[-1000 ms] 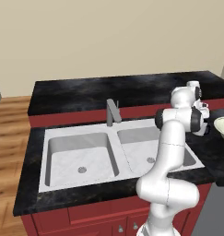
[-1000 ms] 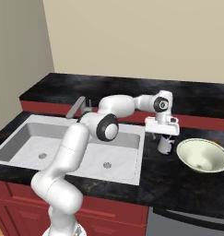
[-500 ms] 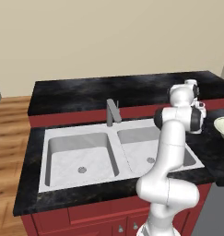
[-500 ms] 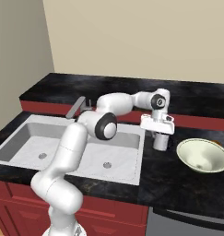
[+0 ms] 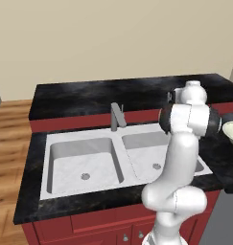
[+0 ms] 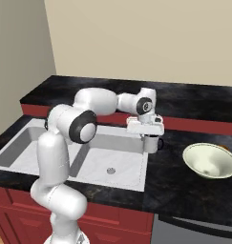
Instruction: Pick the mug and place it in the sink. Pick the bowl and place it in the open cabinet and then close the cabinet.
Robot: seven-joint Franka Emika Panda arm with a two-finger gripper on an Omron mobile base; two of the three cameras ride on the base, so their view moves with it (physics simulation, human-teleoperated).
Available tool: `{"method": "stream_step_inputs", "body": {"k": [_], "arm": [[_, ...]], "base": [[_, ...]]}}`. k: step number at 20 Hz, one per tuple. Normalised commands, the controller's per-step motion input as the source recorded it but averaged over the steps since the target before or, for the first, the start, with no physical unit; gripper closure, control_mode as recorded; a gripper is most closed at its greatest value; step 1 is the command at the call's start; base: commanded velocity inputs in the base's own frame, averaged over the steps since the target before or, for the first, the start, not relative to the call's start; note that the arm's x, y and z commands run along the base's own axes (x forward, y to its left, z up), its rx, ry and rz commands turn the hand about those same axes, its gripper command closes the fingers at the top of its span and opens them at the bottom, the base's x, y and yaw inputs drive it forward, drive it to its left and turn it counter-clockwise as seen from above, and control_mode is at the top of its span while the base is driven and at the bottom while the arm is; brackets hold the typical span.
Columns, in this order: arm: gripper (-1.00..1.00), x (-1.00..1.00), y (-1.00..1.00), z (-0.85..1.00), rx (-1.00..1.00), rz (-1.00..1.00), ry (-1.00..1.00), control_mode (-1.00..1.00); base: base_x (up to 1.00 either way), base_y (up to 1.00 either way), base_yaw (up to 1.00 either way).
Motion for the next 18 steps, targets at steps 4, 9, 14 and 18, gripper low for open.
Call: {"method": "stream_step_inputs", "body": {"k": [4, 9, 14, 18], "arm": [[1.0, -0.95, 1.0, 0.0, -0.28, 0.35, -0.42, -1.0], [1.0, -0.08, 1.0, 0.23, -0.01, 0.27, -0.03, -1.0], [1.0, 0.21, 0.83, 0.13, 0.08, 0.22, 0.07, -1.0], [1.0, 0.64, -0.03, -0.36, 0.08, 0.01, 0.01, -1.0]], "base": [[0.0, 0.0, 0.0], [0.0, 0.0, 0.0], [0.0, 0.0, 0.0], [0.0, 0.0, 0.0]]}}
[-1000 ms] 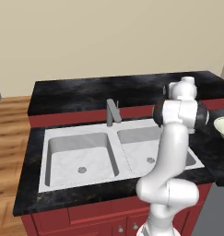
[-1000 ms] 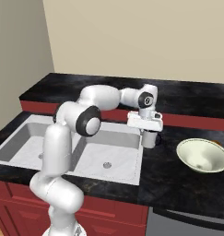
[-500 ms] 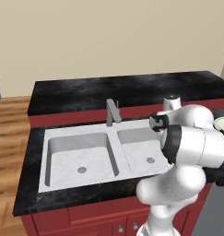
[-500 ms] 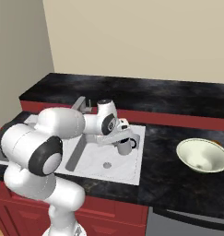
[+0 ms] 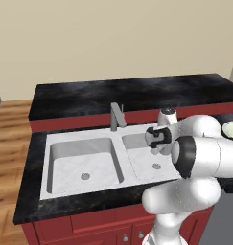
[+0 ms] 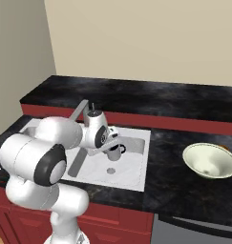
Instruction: Pick the mug and place it in the sink. Pick the bowl and place it in the open cabinet and then close the cabinet.
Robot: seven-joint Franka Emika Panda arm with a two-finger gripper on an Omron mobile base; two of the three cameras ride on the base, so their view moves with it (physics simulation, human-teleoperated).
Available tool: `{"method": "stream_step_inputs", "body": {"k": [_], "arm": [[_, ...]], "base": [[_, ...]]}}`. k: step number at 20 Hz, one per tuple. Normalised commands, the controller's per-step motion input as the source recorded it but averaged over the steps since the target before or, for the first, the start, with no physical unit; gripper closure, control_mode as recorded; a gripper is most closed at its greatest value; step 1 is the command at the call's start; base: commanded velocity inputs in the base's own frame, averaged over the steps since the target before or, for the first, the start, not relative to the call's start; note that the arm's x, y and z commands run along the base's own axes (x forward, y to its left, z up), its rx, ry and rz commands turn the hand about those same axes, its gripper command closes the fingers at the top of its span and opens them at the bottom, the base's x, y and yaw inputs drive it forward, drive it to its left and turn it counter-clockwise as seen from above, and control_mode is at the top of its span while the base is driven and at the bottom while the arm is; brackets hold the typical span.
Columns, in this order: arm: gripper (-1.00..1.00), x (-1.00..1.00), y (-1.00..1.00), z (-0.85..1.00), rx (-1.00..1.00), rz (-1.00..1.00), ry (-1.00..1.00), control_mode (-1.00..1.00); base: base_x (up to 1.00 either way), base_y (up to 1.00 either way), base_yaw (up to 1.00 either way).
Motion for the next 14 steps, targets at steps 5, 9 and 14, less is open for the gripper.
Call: {"method": "stream_step_inputs", "body": {"k": [5, 9, 14], "arm": [[1.0, 0.67, -0.28, -0.46, 0.02, 0.0, 0.0, -1.0], [1.0, 0.54, -0.17, -0.56, 0.0, 0.0, 0.02, -1.0], [1.0, 0.3, -0.01, -0.57, 0.01, 0.0, 0.05, -1.0]], "base": [[0.0, 0.0, 0.0], [0.0, 0.0, 0.0], [0.0, 0.0, 0.0]]}}
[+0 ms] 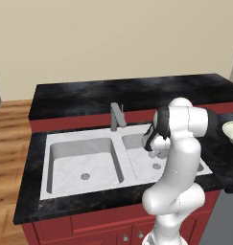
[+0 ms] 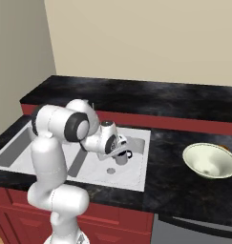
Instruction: Pick the mug and place it in the sink. Pick the bowl and place it in the open cabinet and then close the cabinet.
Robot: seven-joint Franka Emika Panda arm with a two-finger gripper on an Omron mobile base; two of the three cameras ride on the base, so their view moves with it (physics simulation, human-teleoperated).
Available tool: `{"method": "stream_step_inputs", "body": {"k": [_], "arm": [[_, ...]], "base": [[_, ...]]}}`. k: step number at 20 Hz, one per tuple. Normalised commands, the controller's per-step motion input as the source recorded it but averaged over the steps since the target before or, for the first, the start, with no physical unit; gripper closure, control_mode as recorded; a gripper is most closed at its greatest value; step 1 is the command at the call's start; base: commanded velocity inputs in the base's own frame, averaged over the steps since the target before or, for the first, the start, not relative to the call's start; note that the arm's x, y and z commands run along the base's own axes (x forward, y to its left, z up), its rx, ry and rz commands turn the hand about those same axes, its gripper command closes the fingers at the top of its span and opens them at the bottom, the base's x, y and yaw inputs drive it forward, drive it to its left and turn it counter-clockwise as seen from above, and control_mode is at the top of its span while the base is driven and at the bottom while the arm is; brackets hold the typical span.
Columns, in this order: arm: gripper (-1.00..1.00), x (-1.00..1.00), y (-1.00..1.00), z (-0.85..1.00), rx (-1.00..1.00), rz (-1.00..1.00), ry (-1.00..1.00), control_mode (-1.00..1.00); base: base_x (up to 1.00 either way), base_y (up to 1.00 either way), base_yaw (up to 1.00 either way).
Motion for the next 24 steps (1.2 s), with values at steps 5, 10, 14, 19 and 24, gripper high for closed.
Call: {"method": "stream_step_inputs", "body": {"k": [5, 10, 14, 19, 24], "arm": [[1.0, 0.19, 0.0, -0.52, 0.0, 0.0, 0.02, -1.0], [1.0, 0.05, 0.0, -0.27, 0.03, 0.0, 0.0, -1.0], [-1.0, 0.0, 0.0, -0.15, 0.03, 0.0, 0.0, -1.0], [-1.0, 0.0, 0.0, 0.03, -0.01, 0.01, 0.0, -1.0], [-1.0, -0.09, 0.0, 0.41, -0.06, 0.01, 0.0, -1.0]], "base": [[0.0, 0.0, 0.0], [0.0, 0.0, 0.0], [0.0, 0.0, 0.0], [0.0, 0.0, 0.0], [0.0, 0.0, 0.0]]}}
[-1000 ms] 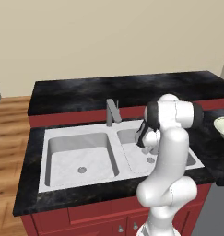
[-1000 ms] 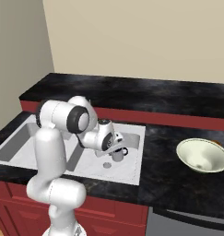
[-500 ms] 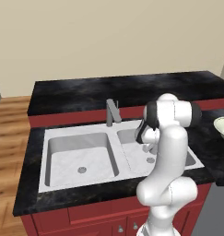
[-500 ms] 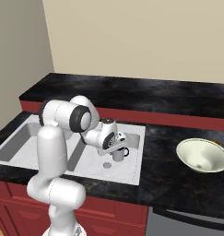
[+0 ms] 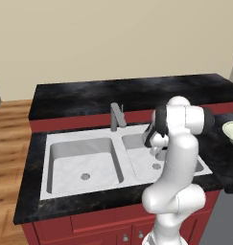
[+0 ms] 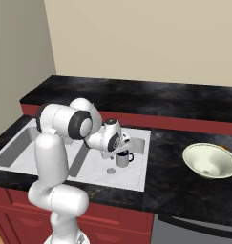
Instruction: Pick the mug and place it in the sink. Pick the bowl and place it in the open cabinet and then close the cabinet.
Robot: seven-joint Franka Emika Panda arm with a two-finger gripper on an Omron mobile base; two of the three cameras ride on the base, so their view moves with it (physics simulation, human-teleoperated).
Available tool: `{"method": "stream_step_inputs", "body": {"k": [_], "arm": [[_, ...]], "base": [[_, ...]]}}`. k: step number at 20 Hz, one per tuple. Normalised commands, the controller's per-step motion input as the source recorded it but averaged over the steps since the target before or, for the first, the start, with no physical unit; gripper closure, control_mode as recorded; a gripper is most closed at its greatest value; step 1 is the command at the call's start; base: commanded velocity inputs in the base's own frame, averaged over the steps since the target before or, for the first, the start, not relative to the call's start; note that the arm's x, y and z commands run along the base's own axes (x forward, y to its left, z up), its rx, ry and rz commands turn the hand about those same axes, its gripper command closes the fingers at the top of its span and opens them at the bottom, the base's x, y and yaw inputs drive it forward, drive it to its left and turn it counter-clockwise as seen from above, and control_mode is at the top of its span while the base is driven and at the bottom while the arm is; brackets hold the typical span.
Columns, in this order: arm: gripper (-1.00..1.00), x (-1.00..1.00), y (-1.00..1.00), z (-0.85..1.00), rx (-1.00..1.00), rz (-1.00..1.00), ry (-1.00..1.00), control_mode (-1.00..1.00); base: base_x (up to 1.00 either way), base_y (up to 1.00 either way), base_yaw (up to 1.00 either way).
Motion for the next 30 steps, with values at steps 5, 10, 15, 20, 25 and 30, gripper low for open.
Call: {"method": "stream_step_inputs", "body": {"k": [5, 10, 15, 20, 25, 30], "arm": [[-1.0, -0.18, -0.01, 0.66, 0.0, 0.0, 0.0, -1.0], [-1.0, -0.51, -0.13, 0.72, -0.01, 0.0, -0.04, -1.0], [-1.0, -0.44, -0.57, 0.93, -0.05, 0.0, -0.01, -1.0], [-1.0, -0.47, -0.97, 0.98, 0.0, 0.0, 0.0, -1.0], [-1.0, -0.29, -1.0, 0.72, -0.02, -0.07, 0.0, -1.0], [-1.0, 0.1, -1.0, -0.13, -0.09, -0.14, 0.04, -1.0]], "base": [[0.0, 0.0, 0.0], [0.0, 0.0, 0.0], [0.0, 0.0, 0.0], [0.0, 0.0, 0.0], [0.0, 0.0, 0.0], [0.0, 0.0, 0.0]]}}
